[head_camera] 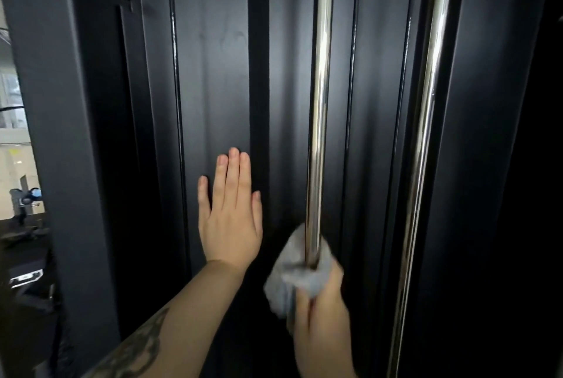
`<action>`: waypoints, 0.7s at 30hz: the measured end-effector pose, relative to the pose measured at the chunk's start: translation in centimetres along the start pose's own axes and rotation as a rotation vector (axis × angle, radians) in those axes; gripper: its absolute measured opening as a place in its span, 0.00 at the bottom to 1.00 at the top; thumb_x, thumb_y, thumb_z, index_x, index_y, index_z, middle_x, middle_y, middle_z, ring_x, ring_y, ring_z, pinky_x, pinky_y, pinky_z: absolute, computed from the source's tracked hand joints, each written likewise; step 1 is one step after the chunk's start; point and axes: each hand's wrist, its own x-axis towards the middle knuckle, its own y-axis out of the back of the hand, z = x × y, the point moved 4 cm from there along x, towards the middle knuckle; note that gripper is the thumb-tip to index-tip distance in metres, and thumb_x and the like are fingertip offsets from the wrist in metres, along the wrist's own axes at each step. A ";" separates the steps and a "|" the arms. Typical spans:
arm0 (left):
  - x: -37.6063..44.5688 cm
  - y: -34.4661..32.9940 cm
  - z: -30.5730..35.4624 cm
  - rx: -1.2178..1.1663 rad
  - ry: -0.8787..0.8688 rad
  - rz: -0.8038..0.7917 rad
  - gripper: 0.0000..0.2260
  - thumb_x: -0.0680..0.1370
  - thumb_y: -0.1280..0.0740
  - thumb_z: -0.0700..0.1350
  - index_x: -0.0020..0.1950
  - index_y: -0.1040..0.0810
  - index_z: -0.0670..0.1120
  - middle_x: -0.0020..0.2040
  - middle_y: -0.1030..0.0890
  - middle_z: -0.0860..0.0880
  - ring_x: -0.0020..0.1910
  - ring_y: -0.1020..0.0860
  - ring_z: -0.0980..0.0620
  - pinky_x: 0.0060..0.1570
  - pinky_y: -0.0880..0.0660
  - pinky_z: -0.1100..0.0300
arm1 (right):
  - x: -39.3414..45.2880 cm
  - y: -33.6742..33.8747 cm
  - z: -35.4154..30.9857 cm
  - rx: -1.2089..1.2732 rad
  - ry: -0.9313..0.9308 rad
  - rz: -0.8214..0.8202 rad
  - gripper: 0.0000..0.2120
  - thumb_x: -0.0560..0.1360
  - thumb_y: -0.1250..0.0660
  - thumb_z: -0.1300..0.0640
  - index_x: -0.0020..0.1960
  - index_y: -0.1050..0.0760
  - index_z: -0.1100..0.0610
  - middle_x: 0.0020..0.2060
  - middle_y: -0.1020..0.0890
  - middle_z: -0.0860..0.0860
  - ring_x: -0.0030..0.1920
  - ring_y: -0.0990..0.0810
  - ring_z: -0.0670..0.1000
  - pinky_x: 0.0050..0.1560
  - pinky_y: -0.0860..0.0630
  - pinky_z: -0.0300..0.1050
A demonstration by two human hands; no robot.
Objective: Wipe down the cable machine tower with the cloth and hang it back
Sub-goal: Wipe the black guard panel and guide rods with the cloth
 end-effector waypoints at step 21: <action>-0.1 0.0 0.0 -0.005 -0.001 0.007 0.26 0.83 0.50 0.48 0.79 0.54 0.43 0.79 0.50 0.47 0.78 0.49 0.49 0.76 0.59 0.52 | 4.3 2.0 -5.4 0.028 0.248 0.091 0.16 0.79 0.40 0.51 0.64 0.38 0.53 0.46 0.22 0.43 0.45 0.19 0.41 0.46 0.20 0.41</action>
